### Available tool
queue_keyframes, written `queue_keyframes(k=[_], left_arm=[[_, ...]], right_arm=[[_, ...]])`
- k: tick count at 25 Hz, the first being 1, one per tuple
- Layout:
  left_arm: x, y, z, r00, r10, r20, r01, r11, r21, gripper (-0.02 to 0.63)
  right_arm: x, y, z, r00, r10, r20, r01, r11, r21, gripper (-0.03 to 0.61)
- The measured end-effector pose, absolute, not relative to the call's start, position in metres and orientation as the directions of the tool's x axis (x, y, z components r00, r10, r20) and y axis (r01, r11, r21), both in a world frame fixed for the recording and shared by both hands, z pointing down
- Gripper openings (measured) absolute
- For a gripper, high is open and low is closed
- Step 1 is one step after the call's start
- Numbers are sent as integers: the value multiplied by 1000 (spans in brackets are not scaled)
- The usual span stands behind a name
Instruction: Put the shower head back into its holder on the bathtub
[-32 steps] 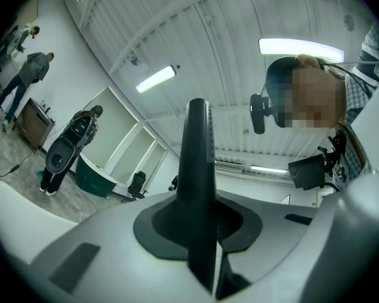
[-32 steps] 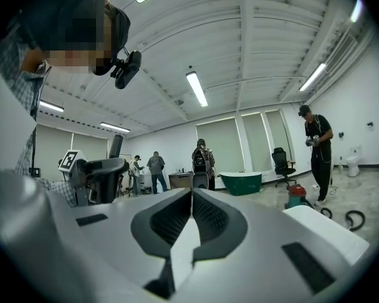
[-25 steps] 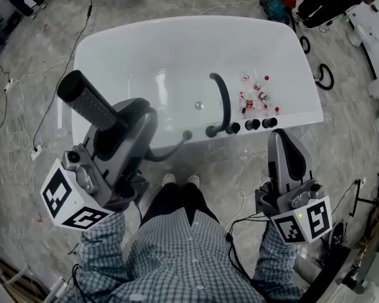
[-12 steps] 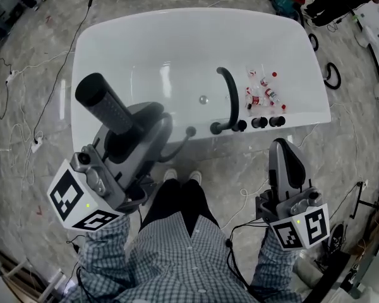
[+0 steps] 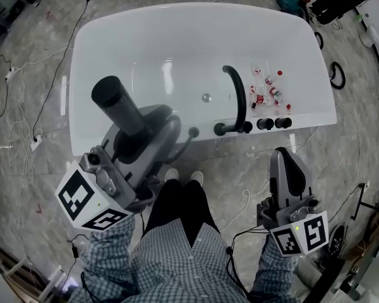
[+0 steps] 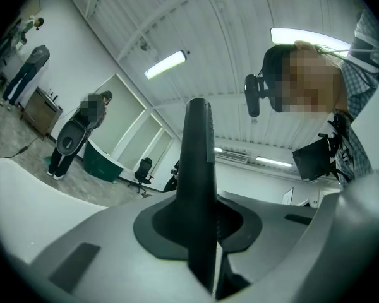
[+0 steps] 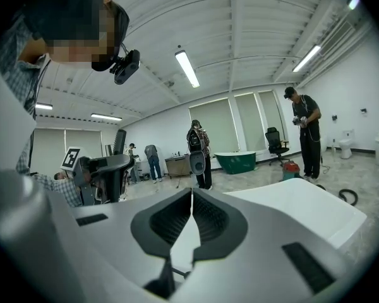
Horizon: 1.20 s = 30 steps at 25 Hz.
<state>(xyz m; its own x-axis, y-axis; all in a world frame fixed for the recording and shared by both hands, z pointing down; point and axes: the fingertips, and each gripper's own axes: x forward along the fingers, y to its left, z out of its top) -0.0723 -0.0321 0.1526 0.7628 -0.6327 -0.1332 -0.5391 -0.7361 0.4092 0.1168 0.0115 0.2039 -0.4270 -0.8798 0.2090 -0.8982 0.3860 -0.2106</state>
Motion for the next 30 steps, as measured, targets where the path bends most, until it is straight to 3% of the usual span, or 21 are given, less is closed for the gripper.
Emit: queue_keyframes(k=[30], left_arm=[[-46,-73,250,751,-656,-77,-616,-738,277,77]], right_arm=[[122,-8,263,-417,-867,273,-903,363,-229,17]])
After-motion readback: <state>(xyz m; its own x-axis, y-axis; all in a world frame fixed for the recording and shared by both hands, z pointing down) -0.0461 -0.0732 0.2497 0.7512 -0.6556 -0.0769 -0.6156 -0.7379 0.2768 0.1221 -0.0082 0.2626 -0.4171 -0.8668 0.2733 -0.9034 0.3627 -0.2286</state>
